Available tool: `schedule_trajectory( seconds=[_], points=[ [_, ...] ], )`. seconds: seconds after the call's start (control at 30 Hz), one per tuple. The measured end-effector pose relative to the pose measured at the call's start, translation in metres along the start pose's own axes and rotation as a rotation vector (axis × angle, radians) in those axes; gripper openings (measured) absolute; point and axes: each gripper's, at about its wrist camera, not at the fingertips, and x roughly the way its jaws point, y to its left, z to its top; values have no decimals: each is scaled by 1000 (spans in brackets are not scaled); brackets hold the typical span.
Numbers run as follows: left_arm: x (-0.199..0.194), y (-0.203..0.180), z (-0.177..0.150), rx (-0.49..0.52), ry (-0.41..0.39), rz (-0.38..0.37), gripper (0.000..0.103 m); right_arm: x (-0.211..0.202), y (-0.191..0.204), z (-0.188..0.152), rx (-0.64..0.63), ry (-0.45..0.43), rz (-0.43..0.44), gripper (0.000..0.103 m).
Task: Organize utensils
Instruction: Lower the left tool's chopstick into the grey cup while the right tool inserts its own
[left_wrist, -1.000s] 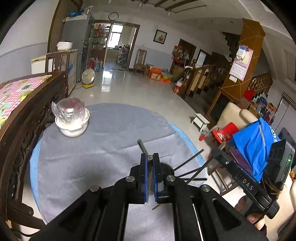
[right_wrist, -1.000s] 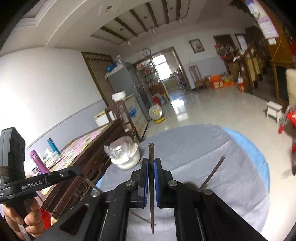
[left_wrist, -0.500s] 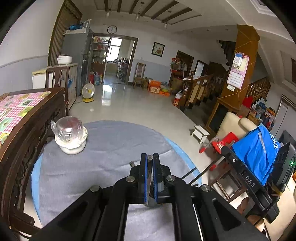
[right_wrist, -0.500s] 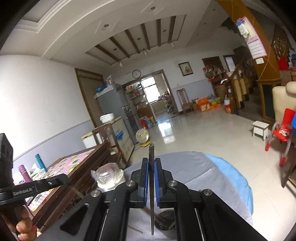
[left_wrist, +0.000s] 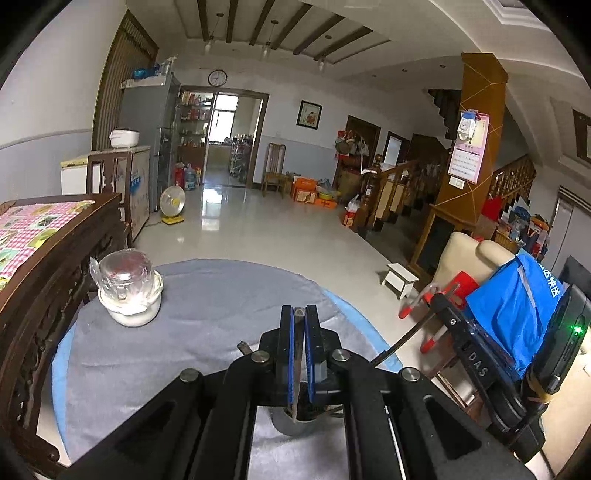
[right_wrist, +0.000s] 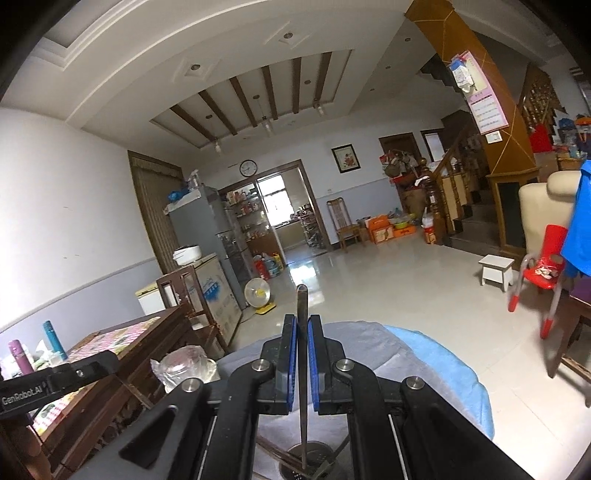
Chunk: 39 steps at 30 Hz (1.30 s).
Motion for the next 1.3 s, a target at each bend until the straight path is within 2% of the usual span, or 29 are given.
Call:
schedule_trajectory(
  seconds=[0.17, 0.33, 0.8, 1.3],
  points=[
    [6, -5, -4, -1, -38, 4, 5, 13, -5, -10, 11, 10, -15, 6],
    [12, -6, -3, -6, -34, -1, 5, 21, -8, -17, 14, 26, -24, 6],
    [7, -3, 7, -39, -84, -11, 5, 29, -11, -18, 27, 34, -20, 6],
    [29, 1, -14, -60, -56, -9, 5, 37, -3, -32, 22, 69, -15, 6]
  ],
)
